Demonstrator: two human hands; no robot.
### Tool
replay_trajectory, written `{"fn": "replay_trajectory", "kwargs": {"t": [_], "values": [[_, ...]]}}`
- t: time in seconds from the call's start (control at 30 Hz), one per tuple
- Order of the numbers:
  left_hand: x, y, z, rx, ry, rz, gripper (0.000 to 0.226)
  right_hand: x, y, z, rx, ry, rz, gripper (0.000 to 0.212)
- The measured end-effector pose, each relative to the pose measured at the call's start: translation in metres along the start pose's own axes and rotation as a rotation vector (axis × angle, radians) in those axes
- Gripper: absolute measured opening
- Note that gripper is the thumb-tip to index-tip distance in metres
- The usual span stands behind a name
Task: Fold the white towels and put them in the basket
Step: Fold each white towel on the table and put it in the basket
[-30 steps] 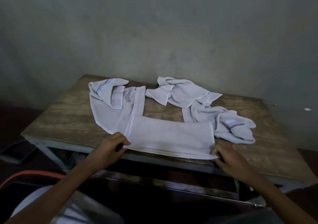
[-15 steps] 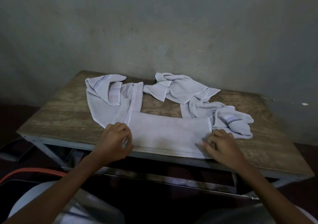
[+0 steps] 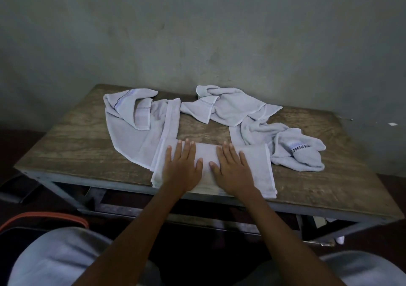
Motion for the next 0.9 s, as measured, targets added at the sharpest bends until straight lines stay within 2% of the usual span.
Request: {"fn": "replay_trajectory", "kwargs": {"t": [0.07, 0.2, 0.3, 0.4, 0.5, 0.6, 0.67, 0.73, 0.77, 0.83, 0.9], "values": [[0.004, -0.003, -0.001, 0.014, 0.013, -0.004, 0.071, -0.021, -0.001, -0.004, 0.037, -0.046, -0.013, 0.09], [0.019, -0.002, -0.002, 0.003, 0.009, 0.007, 0.08, -0.064, 0.017, -0.014, -0.002, -0.103, -0.078, 0.095], [0.03, 0.0, -0.006, 0.017, 0.03, 0.015, 0.083, -0.077, 0.019, -0.022, 0.017, -0.135, -0.129, 0.088], [0.038, -0.001, -0.01, 0.058, 0.048, 0.055, 0.085, -0.076, 0.025, -0.026, -0.039, -0.153, -0.163, 0.092], [0.045, 0.003, -0.015, 0.08, 0.082, 0.089, 0.081, -0.08, 0.03, -0.03, -0.016, -0.189, -0.21, 0.091], [0.044, 0.006, -0.016, 0.12, 0.109, 0.127, 0.069, -0.083, 0.038, -0.034, -0.035, -0.247, -0.229, 0.093], [0.026, 0.016, -0.012, 0.047, 0.067, 0.137, 0.067, -0.072, 0.046, -0.027, -0.113, -0.263, -0.213, 0.088], [-0.004, 0.022, -0.008, -0.016, -0.039, 0.066, 0.066, -0.045, 0.051, -0.017, -0.185, -0.188, -0.12, 0.078], [-0.019, 0.022, -0.008, -0.012, -0.09, 0.014, 0.067, -0.03, 0.047, -0.012, -0.17, -0.111, -0.062, 0.075], [-0.036, 0.013, -0.013, 0.04, -0.123, -0.062, 0.076, -0.011, 0.027, -0.011, -0.037, 0.035, -0.003, 0.077], [-0.029, 0.004, -0.019, 0.073, -0.11, -0.064, 0.08, -0.02, 0.01, -0.016, 0.096, 0.068, 0.011, 0.084]]}}
Point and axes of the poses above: each hand's wrist, its own z-axis towards the middle knuckle, its own y-axis out of the back of the hand, x = y × z, the point moved 9 cm from there along z, towards the middle knuckle, and after that the axes turned 3 degrees about z, right-handed, at the moved point
